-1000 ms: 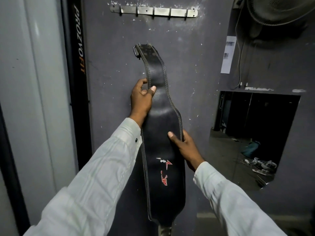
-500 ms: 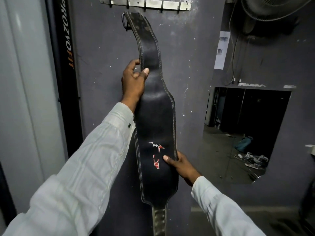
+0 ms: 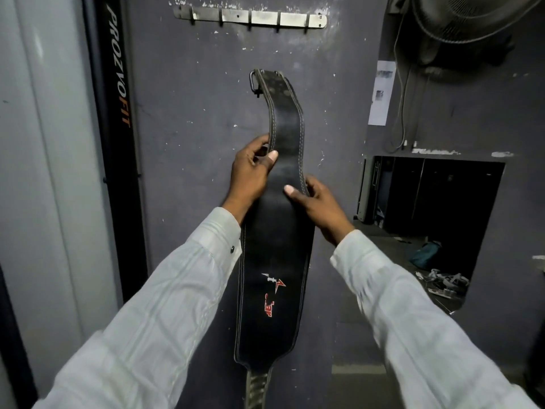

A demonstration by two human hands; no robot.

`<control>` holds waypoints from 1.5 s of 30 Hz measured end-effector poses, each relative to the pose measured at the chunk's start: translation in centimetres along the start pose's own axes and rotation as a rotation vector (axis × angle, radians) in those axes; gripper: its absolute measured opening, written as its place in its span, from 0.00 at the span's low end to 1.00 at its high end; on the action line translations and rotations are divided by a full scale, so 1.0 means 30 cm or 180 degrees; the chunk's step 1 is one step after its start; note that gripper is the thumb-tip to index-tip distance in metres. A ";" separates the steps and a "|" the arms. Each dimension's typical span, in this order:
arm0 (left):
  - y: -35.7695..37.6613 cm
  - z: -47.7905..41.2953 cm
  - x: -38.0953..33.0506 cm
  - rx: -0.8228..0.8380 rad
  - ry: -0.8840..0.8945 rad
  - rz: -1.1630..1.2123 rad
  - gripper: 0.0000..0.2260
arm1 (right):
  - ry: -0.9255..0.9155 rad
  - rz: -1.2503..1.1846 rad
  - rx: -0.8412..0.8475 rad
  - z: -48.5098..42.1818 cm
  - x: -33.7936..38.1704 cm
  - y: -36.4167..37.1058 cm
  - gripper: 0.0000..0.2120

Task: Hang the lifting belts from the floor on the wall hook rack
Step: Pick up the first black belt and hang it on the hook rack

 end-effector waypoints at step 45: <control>-0.166 0.673 0.205 0.1196 -0.2460 -0.0336 0.12 | -0.0952 -0.0124 -0.1158 -0.096 0.206 -0.022 0.10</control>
Point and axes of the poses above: each hand's wrist, its own z-axis away from the middle knuckle, its own y-axis out of the palm, x = y × z, the point moved 3 cm from there along -z, towards the middle knuckle, and after that the axes turned 13 degrees about z, right-handed, at the moved point
